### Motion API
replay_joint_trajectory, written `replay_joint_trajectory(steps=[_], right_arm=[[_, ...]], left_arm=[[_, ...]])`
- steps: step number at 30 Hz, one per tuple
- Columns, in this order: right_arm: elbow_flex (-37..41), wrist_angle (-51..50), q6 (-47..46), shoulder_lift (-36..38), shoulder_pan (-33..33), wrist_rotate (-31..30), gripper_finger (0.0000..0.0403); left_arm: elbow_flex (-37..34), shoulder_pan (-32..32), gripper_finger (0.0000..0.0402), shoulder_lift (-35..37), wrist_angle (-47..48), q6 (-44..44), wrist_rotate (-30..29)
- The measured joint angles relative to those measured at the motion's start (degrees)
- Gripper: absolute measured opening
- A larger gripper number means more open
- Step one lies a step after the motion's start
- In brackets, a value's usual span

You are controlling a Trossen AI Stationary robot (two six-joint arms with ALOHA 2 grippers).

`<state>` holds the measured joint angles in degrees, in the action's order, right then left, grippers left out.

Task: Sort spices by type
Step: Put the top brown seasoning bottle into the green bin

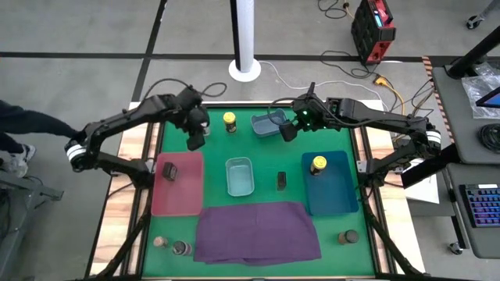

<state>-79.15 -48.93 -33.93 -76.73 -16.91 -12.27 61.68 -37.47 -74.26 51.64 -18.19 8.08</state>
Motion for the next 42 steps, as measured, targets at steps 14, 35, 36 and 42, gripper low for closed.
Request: replay_joint_trajectory(steps=[14,35,36,42], right_arm=[[0.04,0.34,-0.02,0.00,0.00,-4.30,0.0322],[0.13,-0.06,-0.39,0.00,-0.02,-4.50,0.0333],[0.13,-0.06,-0.40,0.00,-0.02,-4.70,0.0334],[0.17,-0.05,-0.27,0.00,-0.01,-5.75,0.0329]], left_arm=[[-0.47,-7.67,0.0017,-5.62,-4.15,2.49,-2.90],[-0.66,-10.23,0.0257,-11.04,-10.31,-12.41,1.42],[-0.85,-10.35,0.0260,-11.04,-10.38,-12.55,1.40],[-3.59,-11.72,0.0265,-11.06,-11.86,-12.61,1.29]])
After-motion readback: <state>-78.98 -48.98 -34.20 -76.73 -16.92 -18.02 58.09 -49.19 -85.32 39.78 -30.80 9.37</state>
